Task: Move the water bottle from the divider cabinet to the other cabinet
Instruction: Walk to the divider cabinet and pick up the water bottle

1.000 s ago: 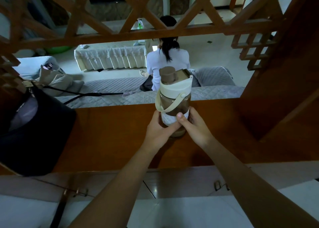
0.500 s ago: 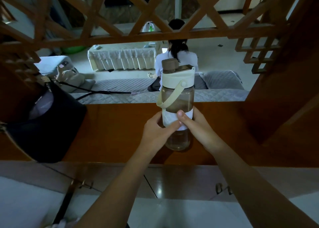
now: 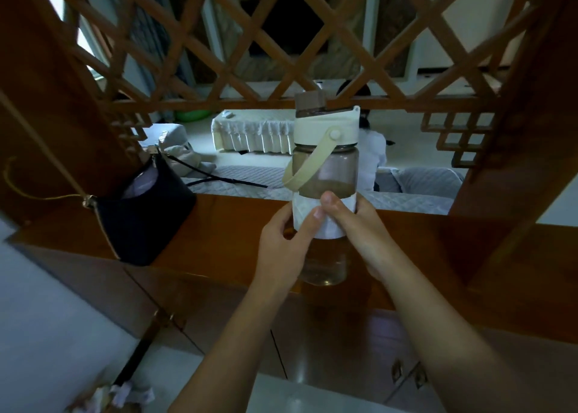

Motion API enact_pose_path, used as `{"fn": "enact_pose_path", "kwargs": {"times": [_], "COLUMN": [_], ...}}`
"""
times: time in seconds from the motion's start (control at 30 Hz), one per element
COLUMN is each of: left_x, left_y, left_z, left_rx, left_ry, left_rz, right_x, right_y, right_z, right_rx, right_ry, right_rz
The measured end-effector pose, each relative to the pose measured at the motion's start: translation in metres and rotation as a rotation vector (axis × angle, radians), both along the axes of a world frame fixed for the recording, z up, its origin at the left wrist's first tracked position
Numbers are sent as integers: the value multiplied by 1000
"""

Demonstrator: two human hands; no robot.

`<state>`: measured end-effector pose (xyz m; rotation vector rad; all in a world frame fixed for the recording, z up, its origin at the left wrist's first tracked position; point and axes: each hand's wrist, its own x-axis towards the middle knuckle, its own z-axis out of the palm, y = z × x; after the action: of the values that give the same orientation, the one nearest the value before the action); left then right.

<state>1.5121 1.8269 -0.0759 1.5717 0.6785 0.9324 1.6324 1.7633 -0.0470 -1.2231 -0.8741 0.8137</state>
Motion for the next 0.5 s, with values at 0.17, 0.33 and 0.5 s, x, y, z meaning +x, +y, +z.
{"fn": "enact_pose_path", "kwargs": {"times": [0.17, 0.33, 0.5], "left_x": [-20, -50, -98], "left_y": [-27, -50, -58], "left_z": [7, 6, 10], "left_rx": [7, 18, -3], "left_ry": [3, 61, 10], "left_rz": [35, 96, 301], "right_x": [-16, -44, -85], "right_y": [-12, -17, -17], "right_z": [-4, -13, -18], "right_rx": [-4, 11, -17], "right_ry": [35, 110, 68], "right_rz": [-1, -1, 83]}}
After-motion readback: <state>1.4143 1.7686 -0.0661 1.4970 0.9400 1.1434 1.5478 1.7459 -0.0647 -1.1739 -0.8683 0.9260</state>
